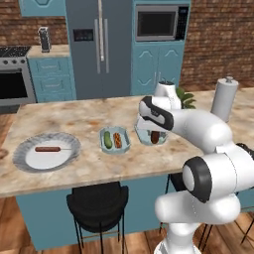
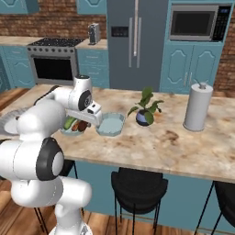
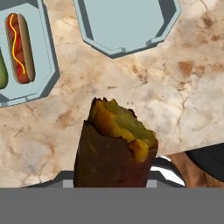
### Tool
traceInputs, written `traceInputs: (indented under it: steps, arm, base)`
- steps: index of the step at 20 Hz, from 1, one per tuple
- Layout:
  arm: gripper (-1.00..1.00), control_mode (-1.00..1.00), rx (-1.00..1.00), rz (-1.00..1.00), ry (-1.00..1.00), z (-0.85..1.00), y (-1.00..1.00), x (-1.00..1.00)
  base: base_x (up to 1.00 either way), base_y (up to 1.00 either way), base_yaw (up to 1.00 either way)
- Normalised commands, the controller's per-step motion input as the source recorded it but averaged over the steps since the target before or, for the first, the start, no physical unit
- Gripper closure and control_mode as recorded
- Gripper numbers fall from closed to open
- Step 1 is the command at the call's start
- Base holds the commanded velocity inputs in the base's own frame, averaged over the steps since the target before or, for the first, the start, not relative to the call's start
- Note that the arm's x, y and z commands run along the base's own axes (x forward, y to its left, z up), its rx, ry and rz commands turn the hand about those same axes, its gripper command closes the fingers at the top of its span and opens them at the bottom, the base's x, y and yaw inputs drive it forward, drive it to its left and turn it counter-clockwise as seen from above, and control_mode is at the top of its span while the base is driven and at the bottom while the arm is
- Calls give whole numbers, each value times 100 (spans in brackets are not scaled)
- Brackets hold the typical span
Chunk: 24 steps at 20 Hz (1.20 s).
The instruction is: Place one cooked food and one vegetable from the large plate to each tupperware container.
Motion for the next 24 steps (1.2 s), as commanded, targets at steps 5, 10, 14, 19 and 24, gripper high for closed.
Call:
traceInputs:
  steps: [5, 10, 14, 19, 24]
  arm:
    - [100, 100, 0, 0, 0, 0, 0, 0]
    - [100, 100, 0, 0, 0, 0, 0, 0]
    - [100, -100, 0, 1, 5, -2, 0, 62]
    - [100, -100, -2, 7, -1, -24, -4, 73]
    - [100, -100, 0, 16, 1, -30, -40, 83]
  base:
    - [9, 23, -3]
    - [11, 0, 0]
    - [0, 0, 0]
    - [0, 0, 0]
    - [0, 0, 0]
